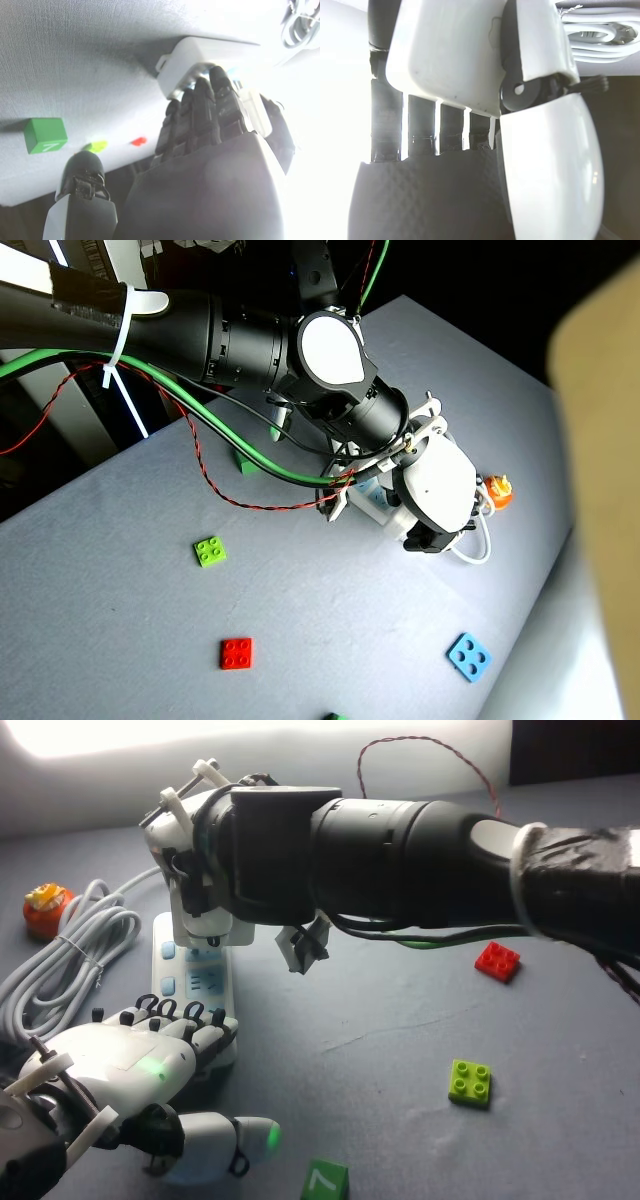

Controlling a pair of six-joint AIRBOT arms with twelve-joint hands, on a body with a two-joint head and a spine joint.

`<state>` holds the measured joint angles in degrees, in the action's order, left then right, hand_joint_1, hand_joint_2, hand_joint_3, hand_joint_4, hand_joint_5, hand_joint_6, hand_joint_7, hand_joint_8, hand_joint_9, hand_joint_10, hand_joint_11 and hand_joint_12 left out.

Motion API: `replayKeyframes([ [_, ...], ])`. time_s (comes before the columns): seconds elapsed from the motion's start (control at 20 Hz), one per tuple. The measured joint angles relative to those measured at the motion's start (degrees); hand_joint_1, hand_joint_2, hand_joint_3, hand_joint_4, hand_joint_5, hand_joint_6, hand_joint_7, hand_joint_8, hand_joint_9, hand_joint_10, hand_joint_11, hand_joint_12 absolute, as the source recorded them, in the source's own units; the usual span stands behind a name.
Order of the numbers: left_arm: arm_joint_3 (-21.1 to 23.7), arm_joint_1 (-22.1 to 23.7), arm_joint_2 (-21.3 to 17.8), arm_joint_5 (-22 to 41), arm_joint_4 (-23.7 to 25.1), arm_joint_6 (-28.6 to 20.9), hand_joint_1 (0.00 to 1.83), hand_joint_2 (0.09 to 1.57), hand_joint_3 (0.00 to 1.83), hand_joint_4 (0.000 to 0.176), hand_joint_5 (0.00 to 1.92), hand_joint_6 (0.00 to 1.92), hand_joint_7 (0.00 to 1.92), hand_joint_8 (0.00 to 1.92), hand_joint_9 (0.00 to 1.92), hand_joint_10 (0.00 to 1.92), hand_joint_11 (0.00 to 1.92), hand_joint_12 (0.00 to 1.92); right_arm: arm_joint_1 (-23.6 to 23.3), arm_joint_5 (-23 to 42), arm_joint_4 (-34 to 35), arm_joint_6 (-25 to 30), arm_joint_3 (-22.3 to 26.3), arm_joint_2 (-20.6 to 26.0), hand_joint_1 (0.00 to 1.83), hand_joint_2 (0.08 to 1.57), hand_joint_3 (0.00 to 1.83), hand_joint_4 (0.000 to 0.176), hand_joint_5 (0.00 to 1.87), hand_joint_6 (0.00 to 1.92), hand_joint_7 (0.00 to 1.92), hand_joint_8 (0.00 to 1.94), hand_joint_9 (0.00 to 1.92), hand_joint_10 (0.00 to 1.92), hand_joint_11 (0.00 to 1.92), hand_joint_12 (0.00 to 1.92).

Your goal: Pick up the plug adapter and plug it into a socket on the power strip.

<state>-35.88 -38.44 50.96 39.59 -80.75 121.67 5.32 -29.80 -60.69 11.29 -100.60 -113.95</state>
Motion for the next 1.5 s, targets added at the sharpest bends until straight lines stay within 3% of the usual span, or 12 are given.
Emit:
replayKeyframes([
  [0.55, 0.00, -0.31, 0.00, 0.00, 0.20, 0.02, 0.00, 1.16, 0.00, 0.000, 0.06, 0.00, 0.13, 0.00, 0.13, 0.00, 0.00, 0.39, -0.50, -4.09, -0.46, -4.09, -3.52, -4.85, 1.39, 1.07, 0.00, 0.000, 0.92, 1.01, 1.09, 0.78, 1.07, 0.93, 0.93, 0.80],
  [0.85, 0.00, -0.31, 0.00, 0.02, 0.17, 0.02, 0.00, 1.16, 0.00, 0.000, 0.07, 0.00, 0.14, 0.00, 0.14, 0.00, 0.00, 0.37, -0.37, -3.89, 1.60, -4.55, -7.23, -6.97, 1.39, 1.07, 0.00, 0.000, 0.93, 0.99, 1.10, 0.76, 1.07, 0.93, 0.91, 0.82],
  [1.5, 0.00, -0.31, 0.00, 0.13, -0.02, 0.00, 0.00, 1.16, 0.00, 0.000, 0.06, 0.00, 0.12, 0.00, 0.13, 0.00, 0.00, 0.36, 0.72, -1.36, -1.07, -4.55, -9.57, -8.92, 1.39, 1.07, 0.00, 0.000, 0.91, 0.99, 1.12, 0.74, 1.08, 0.91, 0.92, 0.80],
])
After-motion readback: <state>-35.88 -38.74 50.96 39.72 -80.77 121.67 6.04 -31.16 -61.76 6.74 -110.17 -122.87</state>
